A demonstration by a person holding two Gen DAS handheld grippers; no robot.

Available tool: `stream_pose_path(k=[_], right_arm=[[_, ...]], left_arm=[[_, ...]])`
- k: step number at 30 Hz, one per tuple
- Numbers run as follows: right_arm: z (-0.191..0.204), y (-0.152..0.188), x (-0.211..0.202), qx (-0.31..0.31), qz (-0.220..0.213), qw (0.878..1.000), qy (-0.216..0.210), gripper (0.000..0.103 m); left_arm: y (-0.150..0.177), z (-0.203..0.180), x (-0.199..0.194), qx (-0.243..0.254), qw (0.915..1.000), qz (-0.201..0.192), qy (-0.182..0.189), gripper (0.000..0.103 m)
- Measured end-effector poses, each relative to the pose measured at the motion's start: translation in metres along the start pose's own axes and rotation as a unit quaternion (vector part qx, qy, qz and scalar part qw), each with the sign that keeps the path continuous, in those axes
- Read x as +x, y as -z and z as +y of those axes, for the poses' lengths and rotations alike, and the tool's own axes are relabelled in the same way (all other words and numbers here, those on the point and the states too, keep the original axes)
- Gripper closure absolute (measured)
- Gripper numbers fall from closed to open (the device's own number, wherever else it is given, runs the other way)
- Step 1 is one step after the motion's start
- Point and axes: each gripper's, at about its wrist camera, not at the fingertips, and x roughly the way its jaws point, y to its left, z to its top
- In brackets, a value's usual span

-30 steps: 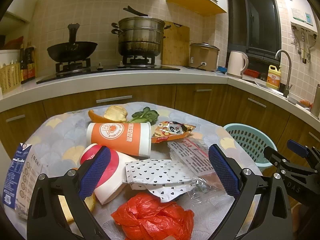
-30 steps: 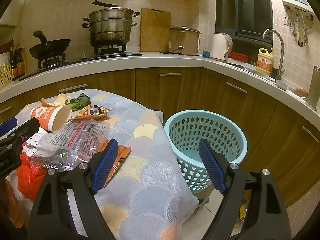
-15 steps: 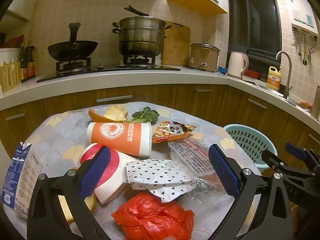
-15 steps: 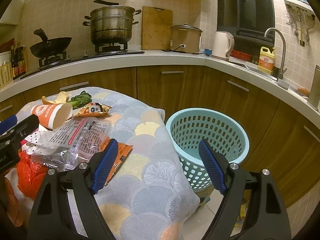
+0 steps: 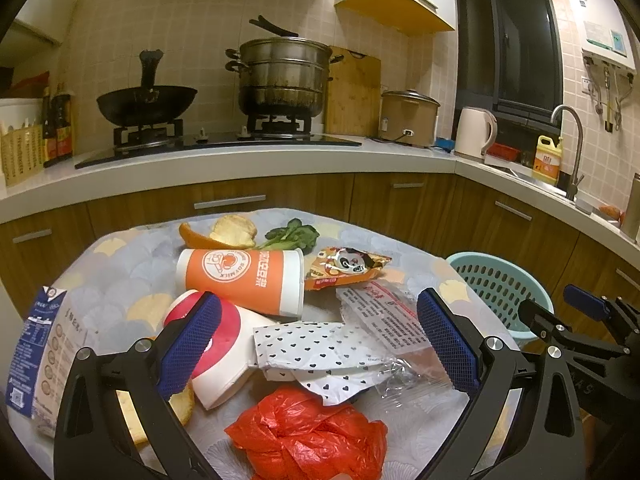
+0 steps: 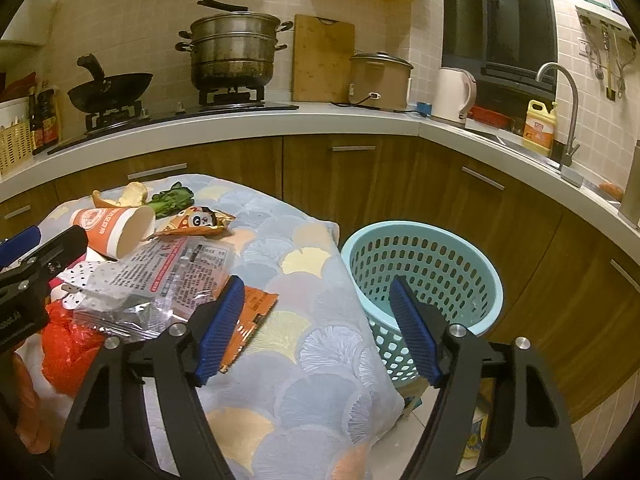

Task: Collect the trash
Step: 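Grasp the blue milk carton with the left tool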

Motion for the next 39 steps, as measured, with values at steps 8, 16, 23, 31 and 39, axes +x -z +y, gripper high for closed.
stream_pose_path(k=[8,16,23,31,39], right_arm=[[0.002,-0.014,-0.012,-0.001,-0.021,1.000,-0.010,0.032],[0.017,-0.022,-0.011,-0.013,-0.016,0.999,-0.049,0.032],[0.035,-0.026,-0.003,-0.028,-0.002,0.995,-0.098,0.032],[0.038,-0.026,0.007,-0.026,0.021,0.992,-0.124,0.032],[0.010,-0.026,0.022,0.008,0.046,0.991,-0.129,0.032]], left_arm=[[-0.010,0.030,-0.025,-0.017,0.9990,0.000,-0.042,0.008],[-0.016,0.130,-0.059,-0.082,0.9828,0.052,-0.157,0.008],[0.005,0.163,-0.041,-0.096,0.9724,0.124,-0.173,0.008],[0.020,0.172,-0.021,-0.096,0.9646,0.162,-0.185,0.021],[0.027,0.172,-0.012,-0.100,0.9604,0.175,-0.193,0.067]])
